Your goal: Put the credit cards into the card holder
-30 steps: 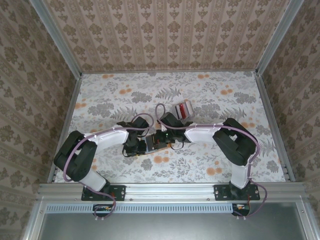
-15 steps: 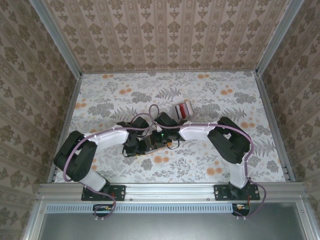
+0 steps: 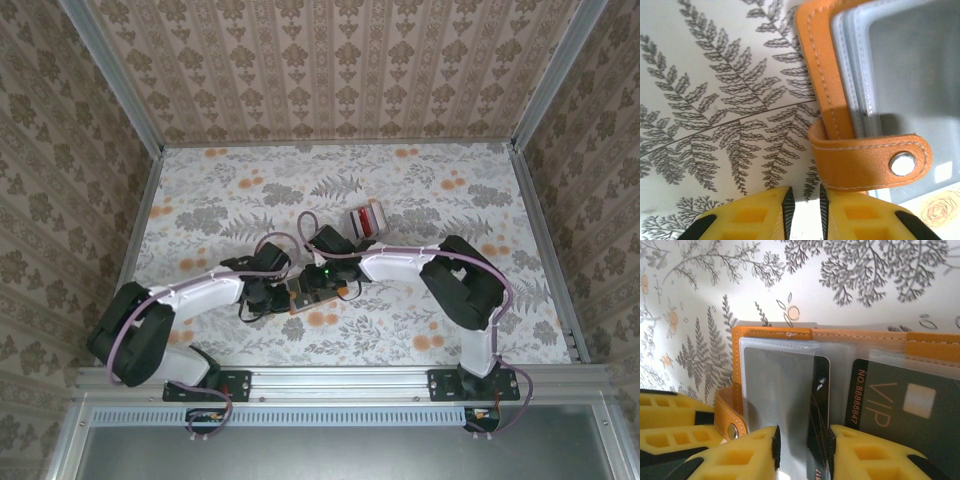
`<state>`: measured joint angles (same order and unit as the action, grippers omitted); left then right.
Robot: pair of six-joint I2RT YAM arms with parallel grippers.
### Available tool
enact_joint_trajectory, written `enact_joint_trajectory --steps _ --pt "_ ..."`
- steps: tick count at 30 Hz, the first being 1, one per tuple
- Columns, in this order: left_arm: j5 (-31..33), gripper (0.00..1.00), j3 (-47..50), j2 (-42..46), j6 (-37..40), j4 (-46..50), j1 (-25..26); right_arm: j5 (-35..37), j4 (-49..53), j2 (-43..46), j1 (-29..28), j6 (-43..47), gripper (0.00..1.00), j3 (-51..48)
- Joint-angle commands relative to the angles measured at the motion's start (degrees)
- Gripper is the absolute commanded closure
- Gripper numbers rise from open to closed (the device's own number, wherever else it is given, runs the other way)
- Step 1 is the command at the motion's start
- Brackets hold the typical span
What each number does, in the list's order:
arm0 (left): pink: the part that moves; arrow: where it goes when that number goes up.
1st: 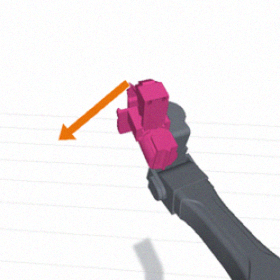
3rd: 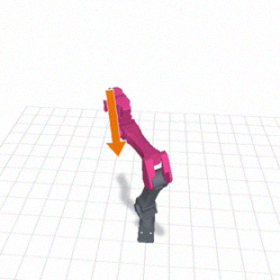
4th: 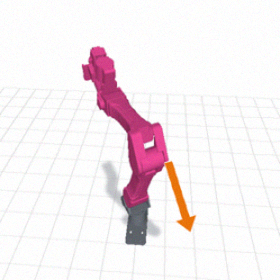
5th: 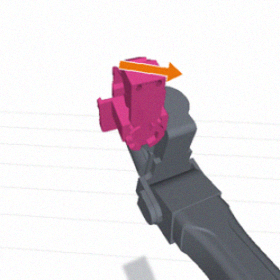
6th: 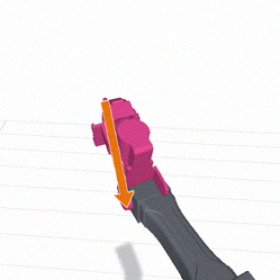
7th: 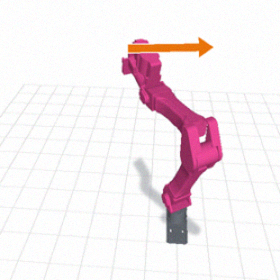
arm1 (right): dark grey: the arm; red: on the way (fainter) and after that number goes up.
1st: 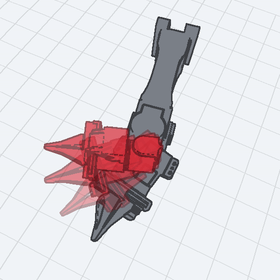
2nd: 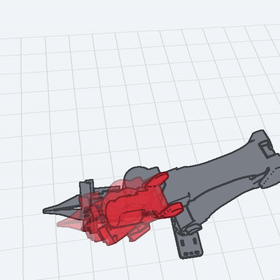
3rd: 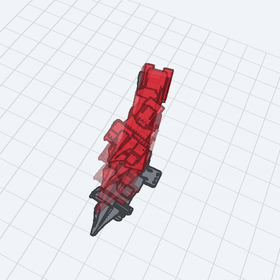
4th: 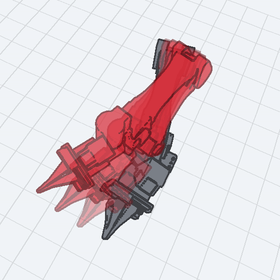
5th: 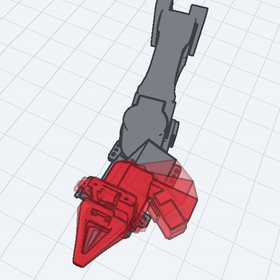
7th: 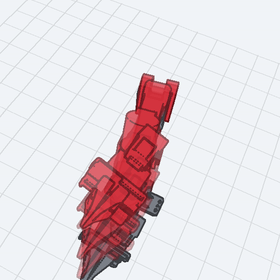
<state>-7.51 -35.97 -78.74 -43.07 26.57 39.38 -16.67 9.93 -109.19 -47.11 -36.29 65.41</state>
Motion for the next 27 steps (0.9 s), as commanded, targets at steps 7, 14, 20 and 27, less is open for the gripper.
enact_joint_trajectory --steps 7,14,20,27 --pt "4.5 0.55 1.6 5.0 5.3 -14.4 -1.2 -1.1 2.9 1.2 1.1 0.7 0.66 -1.0" --pt "4.0 0.47 -1.2 4.9 8.9 -13.7 -1.2 -3.7 -2.0 1.5 2.5 -2.5 0.66 -3.7" --pt "1.5 0.46 -1.4 2.9 12.9 -14.2 0.3 -8.7 -9.4 2.9 4.7 -7.5 0.61 -7.1" --pt "2.3 0.47 -2.6 1.5 15.6 -11.8 0.4 -8.9 -6.1 6.9 5.7 -6.0 0.48 -6.1"
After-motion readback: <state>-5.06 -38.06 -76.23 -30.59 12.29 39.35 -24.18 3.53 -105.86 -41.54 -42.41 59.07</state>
